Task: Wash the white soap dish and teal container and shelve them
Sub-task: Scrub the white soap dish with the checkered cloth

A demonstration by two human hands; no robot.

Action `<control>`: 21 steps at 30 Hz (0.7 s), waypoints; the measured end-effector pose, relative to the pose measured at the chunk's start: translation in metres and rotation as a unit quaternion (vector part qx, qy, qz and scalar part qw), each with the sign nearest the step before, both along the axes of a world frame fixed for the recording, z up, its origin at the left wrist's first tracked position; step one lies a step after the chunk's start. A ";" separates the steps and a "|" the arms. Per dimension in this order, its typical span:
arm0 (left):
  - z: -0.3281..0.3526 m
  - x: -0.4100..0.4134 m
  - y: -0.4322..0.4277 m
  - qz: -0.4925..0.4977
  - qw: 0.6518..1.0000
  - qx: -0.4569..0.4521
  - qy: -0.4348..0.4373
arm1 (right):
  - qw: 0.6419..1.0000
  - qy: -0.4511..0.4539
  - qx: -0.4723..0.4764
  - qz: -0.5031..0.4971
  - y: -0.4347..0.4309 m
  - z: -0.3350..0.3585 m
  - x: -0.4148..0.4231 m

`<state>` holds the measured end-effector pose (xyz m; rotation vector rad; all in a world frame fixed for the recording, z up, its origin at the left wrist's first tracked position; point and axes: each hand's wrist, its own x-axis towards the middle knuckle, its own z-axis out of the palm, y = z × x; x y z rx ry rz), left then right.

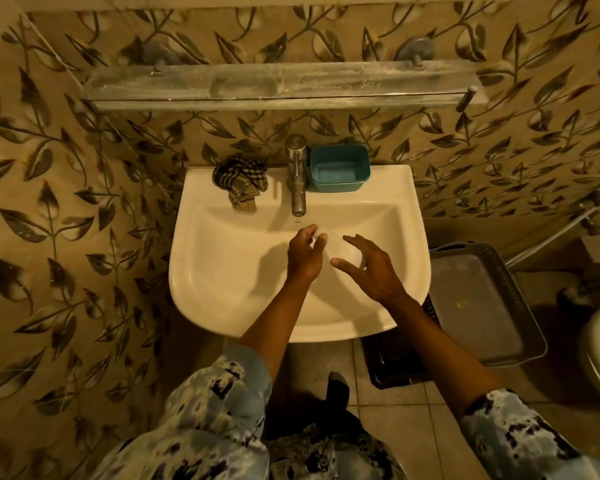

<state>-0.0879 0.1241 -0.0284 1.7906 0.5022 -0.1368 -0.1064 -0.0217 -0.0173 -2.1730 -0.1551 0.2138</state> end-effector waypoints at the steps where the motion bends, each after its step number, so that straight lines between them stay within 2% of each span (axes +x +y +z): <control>1: -0.002 0.001 -0.004 -0.001 1.000 0.008 -0.006 | 1.000 0.014 -0.001 -0.014 0.002 -0.002 0.004; 5: -0.007 0.008 -0.011 -0.012 1.000 0.024 -0.015 | 0.992 0.120 0.034 0.006 -0.001 -0.014 0.016; 7: -0.008 0.012 -0.013 -0.025 0.999 0.021 -0.018 | 0.989 0.139 0.049 0.002 -0.004 -0.020 0.021; 10: -0.013 0.014 -0.007 -0.026 0.997 0.063 -0.034 | 0.999 0.039 -0.026 0.021 -0.008 -0.029 0.026; 12: -0.022 0.011 0.005 0.034 0.994 0.088 -0.058 | 0.993 -0.022 -0.106 0.038 -0.011 -0.038 0.031; 14: -0.030 0.011 0.025 0.109 0.985 0.125 -0.048 | 0.997 -0.007 -0.076 -0.016 -0.015 -0.049 0.038; 15: -0.032 0.015 0.037 0.131 0.979 0.153 -0.040 | 0.997 0.034 -0.008 -0.075 -0.016 -0.049 0.042; 16: -0.034 0.021 0.050 0.146 0.972 0.182 -0.032 | 0.981 0.096 0.088 -0.146 -0.016 -0.045 0.046; 17: -0.034 0.029 0.063 0.156 0.965 0.208 -0.030 | 0.945 0.168 0.188 -0.208 -0.016 -0.041 0.050; 18: -0.032 0.039 0.075 0.157 0.959 0.235 -0.031 | 0.894 0.243 0.285 -0.247 -0.017 -0.037 0.053; 19: -0.030 0.049 0.086 0.144 0.950 0.273 -0.037 | 0.840 0.305 0.362 -0.267 -0.017 -0.034 0.054; 21: -0.028 0.070 0.106 0.086 0.922 0.374 -0.047 | 0.761 0.382 0.451 -0.267 -0.020 -0.036 0.053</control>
